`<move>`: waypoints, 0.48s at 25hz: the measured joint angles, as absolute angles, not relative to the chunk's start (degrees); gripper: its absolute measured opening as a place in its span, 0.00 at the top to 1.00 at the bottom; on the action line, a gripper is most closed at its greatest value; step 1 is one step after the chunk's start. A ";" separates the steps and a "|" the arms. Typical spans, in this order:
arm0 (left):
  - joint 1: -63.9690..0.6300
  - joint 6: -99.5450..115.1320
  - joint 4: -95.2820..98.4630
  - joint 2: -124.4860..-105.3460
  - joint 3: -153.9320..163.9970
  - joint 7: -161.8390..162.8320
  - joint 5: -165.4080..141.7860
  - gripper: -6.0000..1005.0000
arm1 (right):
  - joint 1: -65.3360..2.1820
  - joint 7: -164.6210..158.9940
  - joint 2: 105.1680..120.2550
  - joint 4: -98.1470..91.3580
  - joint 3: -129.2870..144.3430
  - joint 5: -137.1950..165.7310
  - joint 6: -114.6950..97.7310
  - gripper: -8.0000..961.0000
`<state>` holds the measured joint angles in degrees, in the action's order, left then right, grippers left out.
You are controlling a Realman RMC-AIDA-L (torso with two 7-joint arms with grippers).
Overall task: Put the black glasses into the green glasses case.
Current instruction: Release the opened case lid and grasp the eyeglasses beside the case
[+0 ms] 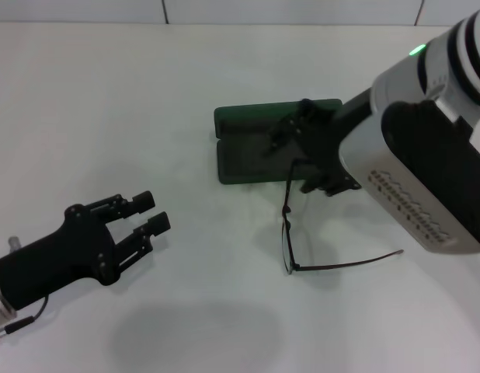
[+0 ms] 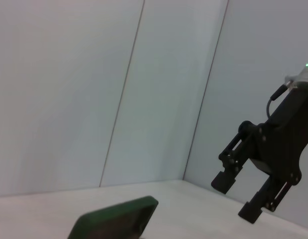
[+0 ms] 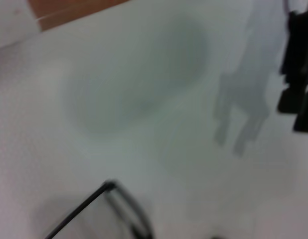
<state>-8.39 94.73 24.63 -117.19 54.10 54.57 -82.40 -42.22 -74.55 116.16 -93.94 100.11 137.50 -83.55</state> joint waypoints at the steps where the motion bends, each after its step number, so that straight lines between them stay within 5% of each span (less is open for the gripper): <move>1: -8.32 95.08 25.30 -117.25 54.04 54.56 -82.39 0.60 | -42.27 -74.56 116.14 -93.32 99.94 136.57 -82.82 0.36; 12: -6.50 97.09 27.18 -117.30 49.63 54.79 -82.96 0.59 | -42.73 -71.96 116.04 -89.63 97.00 135.18 -79.87 0.36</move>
<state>-6.50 97.09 27.18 -117.30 49.63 54.79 -82.96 -42.73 -71.96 116.04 -89.63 97.00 135.18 -79.87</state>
